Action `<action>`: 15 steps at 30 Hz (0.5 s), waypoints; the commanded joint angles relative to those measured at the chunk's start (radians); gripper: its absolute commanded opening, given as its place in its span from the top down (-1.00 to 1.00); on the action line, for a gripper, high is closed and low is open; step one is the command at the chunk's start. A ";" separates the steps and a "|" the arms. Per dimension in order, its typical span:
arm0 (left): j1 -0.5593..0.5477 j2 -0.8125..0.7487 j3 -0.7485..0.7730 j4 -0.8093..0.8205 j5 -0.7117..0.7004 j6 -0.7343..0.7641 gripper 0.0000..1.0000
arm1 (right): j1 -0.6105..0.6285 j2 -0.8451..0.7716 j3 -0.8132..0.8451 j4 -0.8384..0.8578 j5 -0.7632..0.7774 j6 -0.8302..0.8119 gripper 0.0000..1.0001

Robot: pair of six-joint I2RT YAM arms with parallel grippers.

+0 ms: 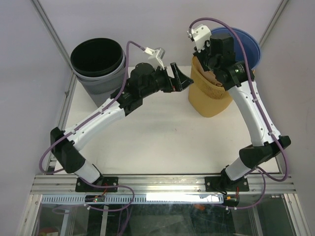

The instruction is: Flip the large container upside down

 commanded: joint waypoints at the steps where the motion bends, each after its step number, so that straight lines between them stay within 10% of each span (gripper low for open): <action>1: 0.021 0.081 0.071 0.086 0.113 -0.094 -0.83 | 0.015 -0.136 0.026 0.179 0.061 -0.035 1.00; 15: 0.045 0.106 0.063 0.231 0.233 -0.187 -0.53 | 0.056 -0.207 0.057 0.246 0.046 -0.053 1.00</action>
